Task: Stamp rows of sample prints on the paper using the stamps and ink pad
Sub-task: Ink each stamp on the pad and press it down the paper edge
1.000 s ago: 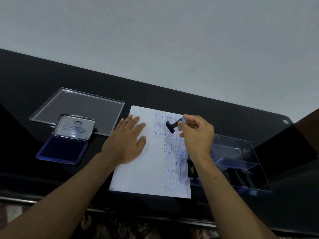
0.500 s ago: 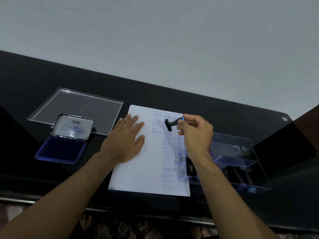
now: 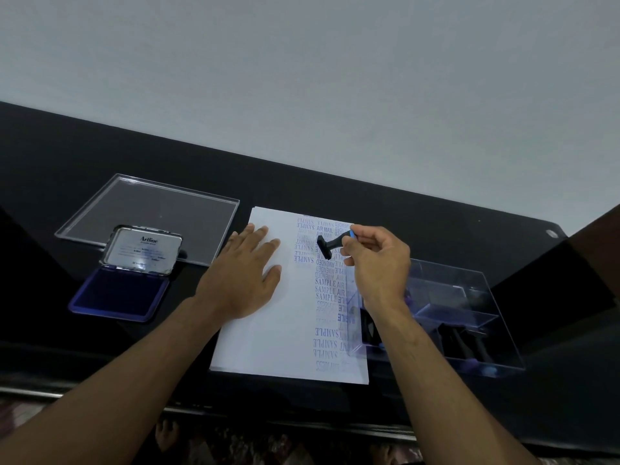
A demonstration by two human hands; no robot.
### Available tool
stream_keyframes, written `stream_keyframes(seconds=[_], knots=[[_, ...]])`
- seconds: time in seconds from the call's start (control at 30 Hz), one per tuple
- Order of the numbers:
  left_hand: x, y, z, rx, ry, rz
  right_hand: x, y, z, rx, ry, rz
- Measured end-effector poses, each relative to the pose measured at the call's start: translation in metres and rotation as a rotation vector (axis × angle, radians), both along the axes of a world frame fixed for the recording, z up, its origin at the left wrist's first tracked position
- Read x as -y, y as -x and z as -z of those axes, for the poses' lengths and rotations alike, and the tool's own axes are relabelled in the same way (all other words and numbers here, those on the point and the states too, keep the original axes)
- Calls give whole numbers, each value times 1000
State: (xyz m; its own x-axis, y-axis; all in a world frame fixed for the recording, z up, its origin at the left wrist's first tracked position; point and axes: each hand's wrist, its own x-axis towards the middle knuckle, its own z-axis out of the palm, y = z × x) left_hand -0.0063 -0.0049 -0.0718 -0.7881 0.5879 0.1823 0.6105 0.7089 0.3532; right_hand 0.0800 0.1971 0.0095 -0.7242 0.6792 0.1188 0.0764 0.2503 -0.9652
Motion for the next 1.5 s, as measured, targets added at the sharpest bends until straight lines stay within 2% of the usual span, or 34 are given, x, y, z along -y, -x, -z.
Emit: stream_keyframes(seconds=[0.2,0.5,0.7,0.87,1.07,1.23,1.5], knots=[[9,-8,-11,-6,-107,-15,10,1,-2,25,-43,-36],[77,-37,-32,7,-99,-184,86,14,-4,30,-49,-227],[147,-49,-27,-50,-41,-290,147,20,-3,39,-169,-378],[190,-57,-19,-42,-12,-375,193,18,-7,10,-372,-493],[228,-58,-5,-40,26,-439,230,21,-13,-38,-584,-629],[245,-50,1,-37,79,-460,246,28,-15,-50,-710,-658],[246,-49,3,-30,121,-471,258,36,-10,134,-799,-762]])
